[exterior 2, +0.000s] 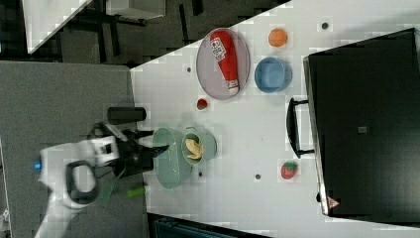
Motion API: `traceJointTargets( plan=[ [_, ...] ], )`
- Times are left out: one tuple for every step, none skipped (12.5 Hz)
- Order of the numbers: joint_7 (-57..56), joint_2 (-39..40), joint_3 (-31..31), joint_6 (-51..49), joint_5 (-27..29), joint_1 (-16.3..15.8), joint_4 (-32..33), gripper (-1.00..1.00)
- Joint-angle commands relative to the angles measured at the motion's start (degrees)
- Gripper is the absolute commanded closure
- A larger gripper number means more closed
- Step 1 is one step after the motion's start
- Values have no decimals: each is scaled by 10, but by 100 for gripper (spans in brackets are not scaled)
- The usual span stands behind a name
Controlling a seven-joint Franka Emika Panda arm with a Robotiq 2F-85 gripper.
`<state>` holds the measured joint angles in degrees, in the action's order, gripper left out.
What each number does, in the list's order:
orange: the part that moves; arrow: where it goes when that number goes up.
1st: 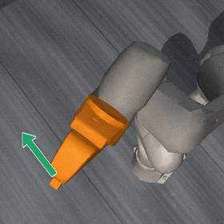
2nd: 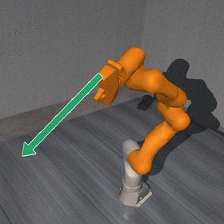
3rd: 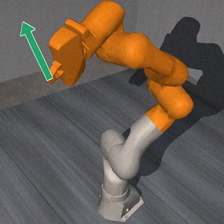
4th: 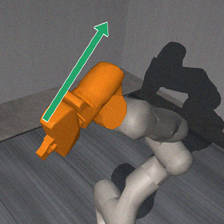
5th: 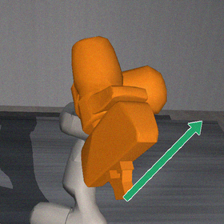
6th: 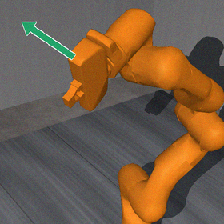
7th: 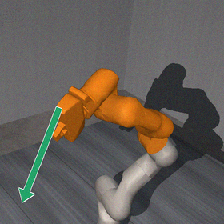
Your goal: Pick Banana and place it in mug.
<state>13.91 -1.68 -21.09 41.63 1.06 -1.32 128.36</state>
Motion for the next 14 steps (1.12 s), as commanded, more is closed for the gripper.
traceJointTargets(
  plan=[
    [-14,-65,56,-103,-3,23,-41,-100],
    [-15,-83,80,-145,-3,24,-58,-100],
    [-16,-98,104,-186,-3,25,-76,-100],
    [-16,-108,125,-221,-3,25,-94,-100],
    [-17,-114,145,-249,-3,26,-114,-100],
    [-28,-114,164,-273,-3,26,-136,-100],
    [-50,-114,181,-311,-3,26,-157,-100],
    [-61,-114,196,-340,-3,27,-170,-100],
    [-64,-114,209,-349,-4,27,-182,-100],
    [-68,-114,222,-350,-8,27,-190,-100],
    [-82,-114,232,-358,-17,27,-193,-100],
    [-103,-114,239,-365,-21,27,-193,-100],
    [-116,-113,241,-368,-22,27,-192,-100],
    [-116,-111,241,-368,-22,27,-191,-100]
  ],
)
